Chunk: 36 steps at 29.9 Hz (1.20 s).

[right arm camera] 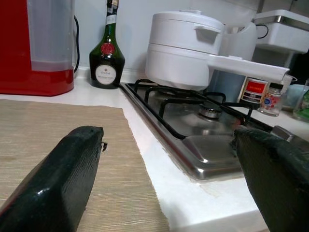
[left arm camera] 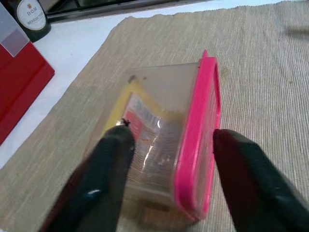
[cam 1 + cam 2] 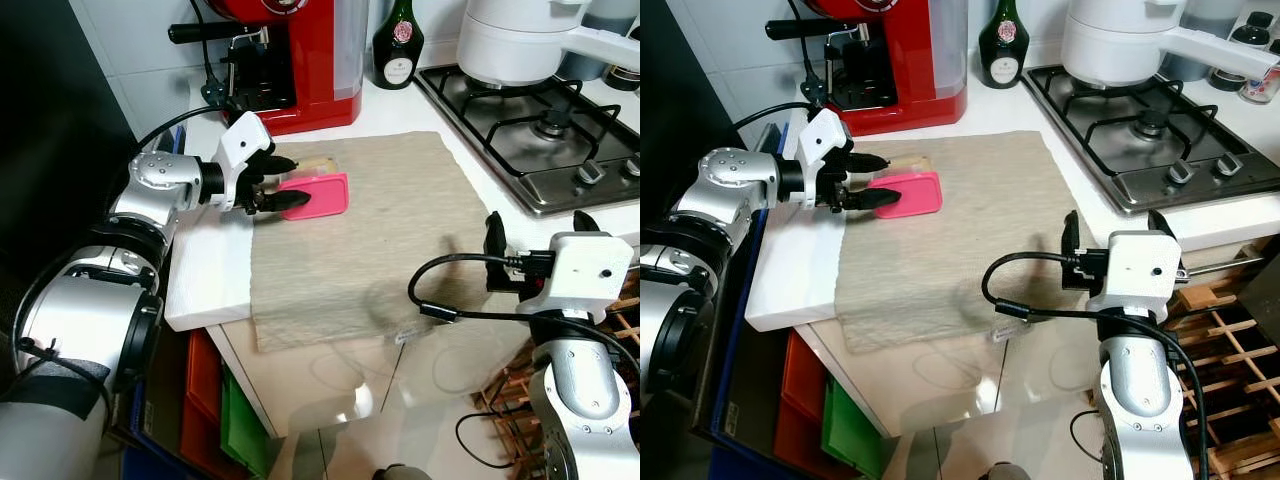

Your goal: Restocking fridge

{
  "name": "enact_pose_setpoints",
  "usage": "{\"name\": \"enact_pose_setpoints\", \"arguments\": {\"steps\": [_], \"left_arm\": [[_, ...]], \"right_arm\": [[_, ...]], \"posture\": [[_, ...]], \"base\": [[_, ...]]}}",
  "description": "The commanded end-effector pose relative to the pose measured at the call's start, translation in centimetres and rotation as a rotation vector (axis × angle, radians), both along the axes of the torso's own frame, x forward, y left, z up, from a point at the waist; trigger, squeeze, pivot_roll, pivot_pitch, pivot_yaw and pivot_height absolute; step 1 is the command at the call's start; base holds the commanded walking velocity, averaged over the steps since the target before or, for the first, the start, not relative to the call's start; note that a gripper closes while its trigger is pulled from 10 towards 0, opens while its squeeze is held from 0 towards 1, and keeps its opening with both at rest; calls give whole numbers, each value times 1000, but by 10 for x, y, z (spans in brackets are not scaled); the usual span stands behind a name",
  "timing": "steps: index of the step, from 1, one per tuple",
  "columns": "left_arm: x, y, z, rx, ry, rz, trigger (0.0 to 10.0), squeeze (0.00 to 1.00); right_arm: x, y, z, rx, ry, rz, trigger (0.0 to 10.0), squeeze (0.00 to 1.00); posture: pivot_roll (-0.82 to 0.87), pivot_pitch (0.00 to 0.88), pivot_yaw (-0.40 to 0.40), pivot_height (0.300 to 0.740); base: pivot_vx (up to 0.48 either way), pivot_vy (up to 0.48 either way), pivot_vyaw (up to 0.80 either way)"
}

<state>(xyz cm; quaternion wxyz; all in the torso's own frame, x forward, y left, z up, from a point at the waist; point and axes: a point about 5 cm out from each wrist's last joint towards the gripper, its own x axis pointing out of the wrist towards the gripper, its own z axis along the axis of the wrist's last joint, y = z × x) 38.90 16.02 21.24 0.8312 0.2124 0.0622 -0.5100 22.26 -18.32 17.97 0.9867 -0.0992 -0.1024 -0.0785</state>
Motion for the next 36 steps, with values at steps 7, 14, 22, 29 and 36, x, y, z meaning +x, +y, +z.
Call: {"name": "enact_pose_setpoints", "arguments": {"steps": [7, 14, 22, 29, 36], "left_arm": [[-9, 2, -18, 125, 64, -109, 0, 0], [-14, -6, -26, 200, 77, -198, 0, 0], [-8, -8, -16, 110, 21, -113, 0, 0], [-1, -6, -18, 103, -4, 35, 0, 0], [5, -13, -18, -55, 52, 151, 0, 0]], "right_arm": [[4, 2, -2, -2, 9, 5, 10000, 0], [5, 3, -4, 3, 10, 6, 10000, 0], [11, 6, -7, 10, 8, 12, 10000, 0], [13, 6, -8, 9, 3, 7, 10000, 0], [14, 3, -8, -10, -2, -1, 10000, 0]], "posture": [[-277, 49, 93, 740], [-257, 46, 93, 740], [-231, 46, 97, 740], [-232, 33, 102, 740], [-244, 21, 102, 740]], "base": [[0, 0, 0], [0, 0, 0], [0, 0, 0], [0, 0, 0], [0, 0, 0]]}}
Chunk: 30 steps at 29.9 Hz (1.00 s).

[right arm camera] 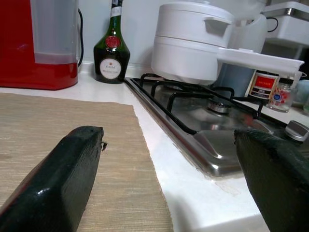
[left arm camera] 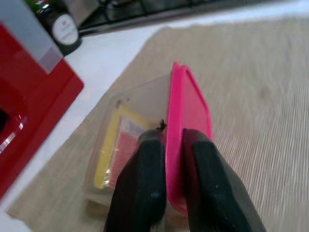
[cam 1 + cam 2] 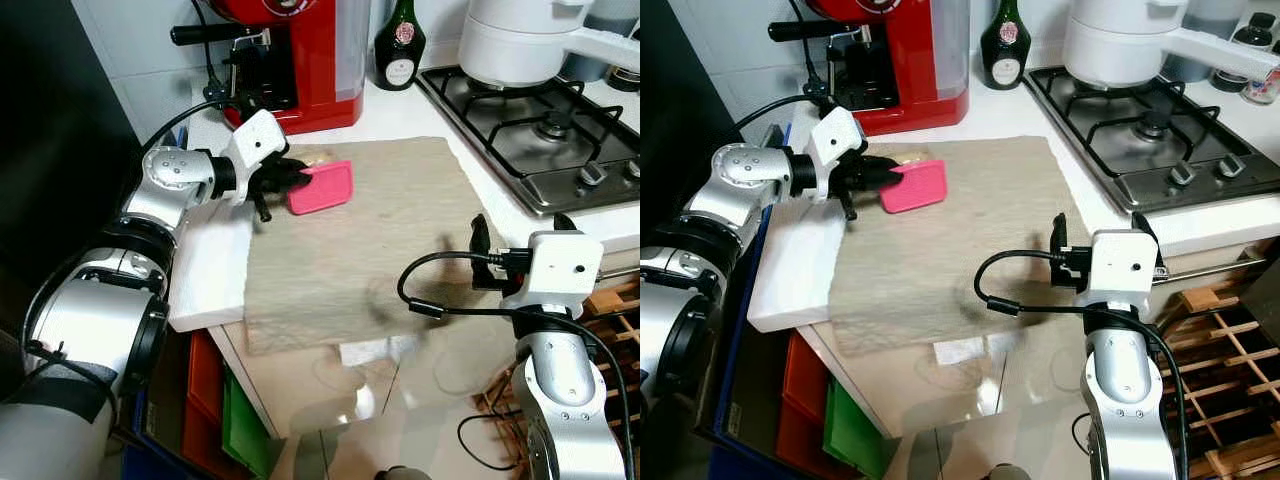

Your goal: Restocking fridge

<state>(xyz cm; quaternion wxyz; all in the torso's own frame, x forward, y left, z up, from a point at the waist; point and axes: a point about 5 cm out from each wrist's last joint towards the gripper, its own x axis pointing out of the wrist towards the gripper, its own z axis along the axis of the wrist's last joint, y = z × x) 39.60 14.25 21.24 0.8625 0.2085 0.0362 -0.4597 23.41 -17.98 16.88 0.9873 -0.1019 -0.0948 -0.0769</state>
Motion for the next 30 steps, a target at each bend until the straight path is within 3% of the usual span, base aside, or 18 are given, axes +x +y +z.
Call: {"name": "enact_pose_setpoints", "arguments": {"steps": [1, 3, 8, 13, 19, 20, 21, 25, 30], "left_arm": [[-1, 2, -15, -63, 120, 53, 0, 0], [0, 1, -12, -89, 121, 61, 0, 0], [9, -13, 24, -346, 129, 70, 0, 0], [12, -18, 38, -498, 178, 94, 0, 0], [17, -27, 53, -793, 318, 172, 0, 0], [17, -27, 53, -793, 318, 172, 0, 0], [20, -28, 58, -877, 361, 246, 0, 0], [21, -33, 60, -937, 433, 304, 0, 0], [13, -53, 51, -993, 580, 449, 0, 0]], "right_arm": [[2, -1, 3, -7, -19, -3, 10000, 0], [2, -2, 3, -9, -20, -4, 10000, 0], [3, -4, 2, -11, -20, -11, 10000, 0], [3, -3, 0, -8, -19, -9, 10000, 0], [7, -2, 0, -4, -25, -3, 10000, 0], [7, -2, 0, -4, -25, -3, 10000, 0], [8, -1, 0, -4, -27, -1, 10000, 0], [9, -1, 0, -4, -28, 1, 10000, 0], [11, 0, -1, 2, -29, 4, 10000, 0]], "posture": [[-248, 14, 103, 740], [-248, 14, 103, 740], [-244, 0, 107, 740], [-240, 0, 108, 740], [-231, 0, 103, 740], [-231, 0, 103, 740], [-230, 0, 103, 740], [-227, 0, 105, 740], [-218, 0, 108, 740]], "base": [[0, 0, 0], [0, 0, 0], [0, 0, 0], [0, 0, 0], [0, 0, 0], [0, 0, 0], [0, 0, 0], [0, 0, 0], [0, 0, 0]]}}
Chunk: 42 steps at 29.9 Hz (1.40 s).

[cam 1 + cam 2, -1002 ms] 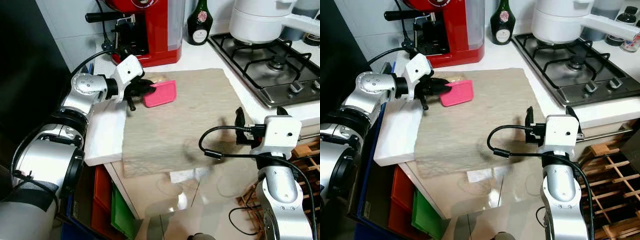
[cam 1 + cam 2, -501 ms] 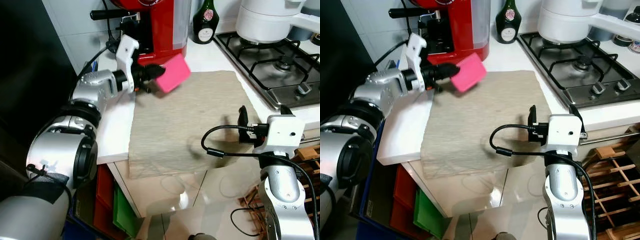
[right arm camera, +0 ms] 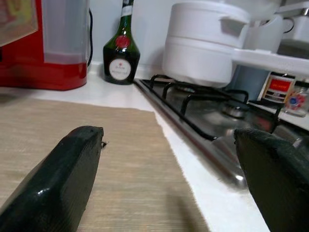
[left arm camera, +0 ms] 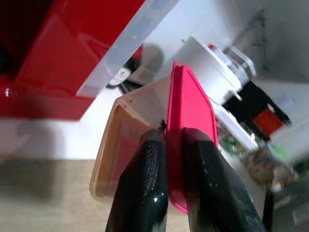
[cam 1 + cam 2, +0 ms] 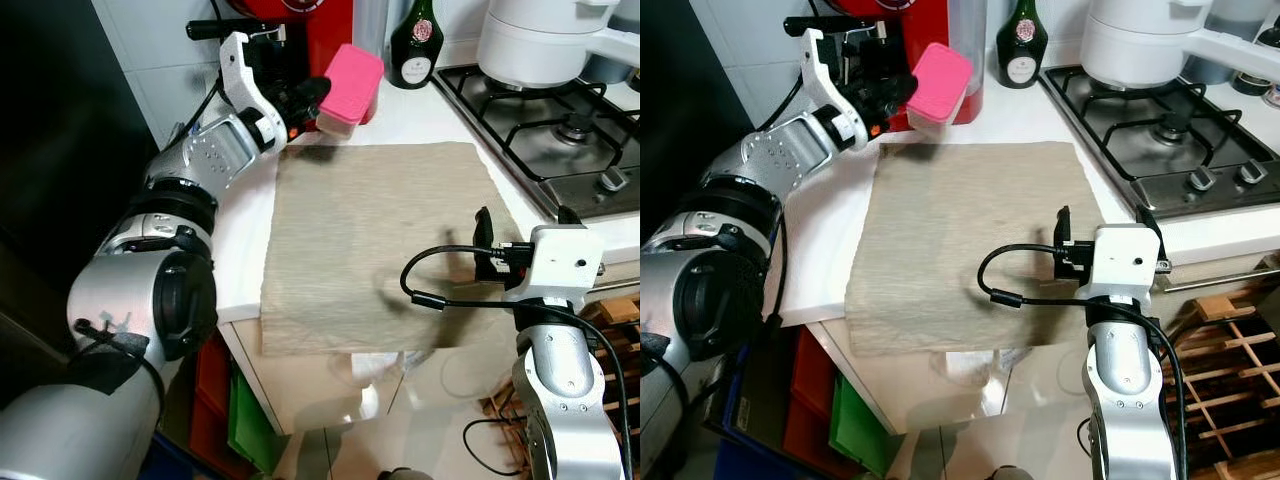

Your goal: Restocking fridge

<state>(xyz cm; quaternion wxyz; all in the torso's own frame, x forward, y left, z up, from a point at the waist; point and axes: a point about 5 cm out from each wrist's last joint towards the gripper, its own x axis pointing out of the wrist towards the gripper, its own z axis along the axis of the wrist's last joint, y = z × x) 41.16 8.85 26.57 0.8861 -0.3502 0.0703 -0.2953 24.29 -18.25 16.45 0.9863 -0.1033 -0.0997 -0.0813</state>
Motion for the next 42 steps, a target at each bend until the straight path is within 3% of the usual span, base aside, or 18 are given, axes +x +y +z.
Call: {"name": "enact_pose_setpoints", "arguments": {"steps": [1, 8, 10, 11, 12, 17, 18, 19, 23, 27, 30, 31, 36, 38, 39, 40, 41, 42], "left_arm": [[-5, -2, -5, -3, 92, 48, 0, 0], [-15, -4, -21, 71, 196, 158, 0, 0], [-18, 4, -27, 123, 236, 245, 0, 0], [-19, 7, -31, 144, 270, 280, 6510, 0], [-20, 9, -33, 147, 289, 309, 10000, 0], [-23, 5, -39, 57, 366, 328, 10000, 0], [-24, 5, -39, 35, 384, 341, 10000, 290], [-24, 6, -38, 9, 390, 354, 10000, 1000], [-27, 4, -35, -40, 409, 366, 10000, 1000], [-29, 7, -36, 10, 385, 379, 10000, 1000], [-29, 11, -27, 104, 241, 371, 10000, 1000], [-29, 11, -27, 104, 241, 371, 10000, 1000], [-39, 13, -5, 271, -49, 335, 10000, 1000], [-41, 13, -3, 297, -81, 334, 10000, 1000], [-52, 15, -2, 394, -185, 318, 10000, 1000], [-52, 15, -2, 394, -185, 318, 10000, 1000], [-65, 15, -7, 507, -256, 295, 10000, 1000], [-73, 15, -13, 548, -274, 280, 10000, 1000]], "right_arm": [[3, 3, 3, 6, -19, 13, 10000, 0], [6, 5, 2, 11, -19, 22, 10000, 0], [7, 6, 0, 13, -16, 26, 10000, 0], [8, 7, 0, 13, -15, 29, 10000, 0], [8, 7, 0, 13, -14, 32, 10000, 0], [10, 6, 1, 9, -14, 33, 10000, 0], [10, 6, 1, 8, -15, 33, 10000, 0], [10, 6, 1, 7, -16, 33, 10000, 0], [11, 6, 1, 7, -18, 33, 10000, 0], [13, 5, 2, 6, -19, 34, 10000, 0], [14, 5, 3, 10, -33, 26, 10000, 0], [14, 5, 3, 10, -33, 26, 10000, 0], [15, 5, 11, 33, -81, 27, 10000, 0], [16, 5, 11, 37, -82, 29, 10000, 0], [18, 4, 9, 74, -75, 19, 10000, 0], [18, 4, 9, 74, -75, 19, 10000, 0], [21, 4, 10, 96, -73, 15, 10000, 0], [22, 4, 10, 99, -76, 19, 10000, 0]], "posture": [[-216, 0, 109, 740], [-204, 0, 107, 740], [-202, 0, 105, 740], [-202, 0, 104, 740], [-202, 0, 104, 740], [-209, 0, 102, 740], [-212, 0, 102, 740], [-212, 0, 102, 740], [-211, 0, 99, 740], [-207, 0, 98, 740], [-203, 0, 96, 740], [-203, 0, 96, 740], [-192, 0, 90, 740], [-188, 0, 88, 740], [-173, 0, 79, 740], [-173, 0, 79, 740], [-164, 0, 76, 740], [-157, 0, 73, 740]], "base": [[0, 0, 0], [0, 0, 0], [0, 0, 0], [0, 0, 0], [0, 0, 0], [0, 0, 0], [0, 0, 0], [0, 0, 0], [0, 0, 0], [0, 0, 0], [0, 0, 0], [0, 0, 0], [0, 0, 0], [0, 0, 0], [0, 0, 0], [0, 0, 0], [0, 0, 0], [0, 0, 0]]}}
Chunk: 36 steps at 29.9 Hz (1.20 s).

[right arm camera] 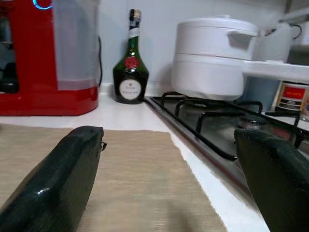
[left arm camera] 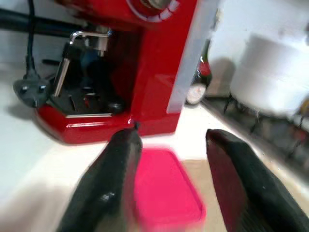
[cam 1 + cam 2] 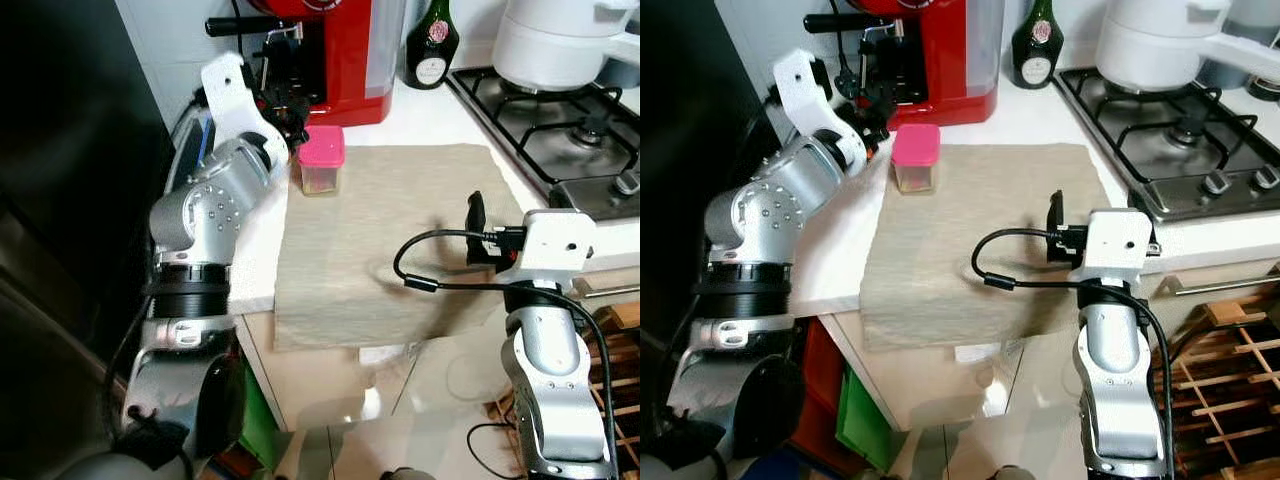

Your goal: Restocking fridge

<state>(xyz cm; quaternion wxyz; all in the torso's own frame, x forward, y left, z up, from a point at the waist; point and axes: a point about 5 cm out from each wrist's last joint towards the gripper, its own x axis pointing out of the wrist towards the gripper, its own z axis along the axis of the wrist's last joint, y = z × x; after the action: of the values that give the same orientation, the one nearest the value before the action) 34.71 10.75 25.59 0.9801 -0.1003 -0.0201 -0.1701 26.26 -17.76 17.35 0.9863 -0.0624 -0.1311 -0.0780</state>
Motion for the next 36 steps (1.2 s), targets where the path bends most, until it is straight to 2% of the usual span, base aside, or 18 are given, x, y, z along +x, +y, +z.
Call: {"name": "enact_pose_setpoints", "arguments": {"steps": [1, 2, 3, 7, 8, 11, 13, 17, 19, 27, 36], "left_arm": [[-8, -4, -3, 75, -18, -28, 10000, 1000], [-19, -6, -12, 113, -24, -64, 10000, 1000], [-23, -9, -15, 129, -32, -73, 10000, 1000], [-27, -17, -19, 181, -77, -81, 10000, 1000], [-28, -20, -20, 175, -93, -70, 10000, 1000], [-30, -18, -25, 161, -86, -38, 10000, 1000], [-34, -7, -32, 184, -92, 27, 10000, 1000], [-33, -1, -34, 211, -110, 68, 10000, 1000], [-26, 5, -38, 228, -111, 118, 10000, 1000], [-22, 7, -45, 230, -109, 136, 10000, 1000], [-19, 10, -48, 220, -109, 152, 10000, 1000]], "right_arm": [[3, 0, 1, 24, -8, -1, 10000, 0], [7, 2, 2, 25, -12, 13, 10000, 0], [10, 4, 2, 28, -13, 21, 10000, 0], [18, 10, 2, 43, -14, 48, 10000, 0], [26, 14, 3, 58, -16, 70, 10000, 0], [33, 17, 6, 71, -19, 93, 10000, 0], [42, 19, 6, 105, -4, 111, 10000, 0], [50, 20, 6, 144, 12, 116, 10000, 0], [59, 23, 7, 169, 28, 129, 10000, 0], [64, 28, -2, 193, 74, 152, 10000, 0], [69, 36, -1, 169, 71, 184, 10000, 0]], "posture": [[-157, 0, 73, 740], [-127, 0, 58, 740], [-113, 0, 48, 740], [-80, 0, 24, 740], [-64, 0, 11, 740], [-43, 0, -6, 740], [-28, 0, -19, 740], [-19, 0, -26, 740], [-15, 0, -31, 740], [-20, 0, -34, 740], [-3, 0, -47, 740]], "base": [[0, 0, 0], [0, 0, 0], [0, 0, 0], [0, 0, 0], [0, 0, 0], [0, 0, 0], [0, 0, 0], [0, 0, 0], [0, 0, 0], [0, 0, 0], [0, 449, 0]]}}
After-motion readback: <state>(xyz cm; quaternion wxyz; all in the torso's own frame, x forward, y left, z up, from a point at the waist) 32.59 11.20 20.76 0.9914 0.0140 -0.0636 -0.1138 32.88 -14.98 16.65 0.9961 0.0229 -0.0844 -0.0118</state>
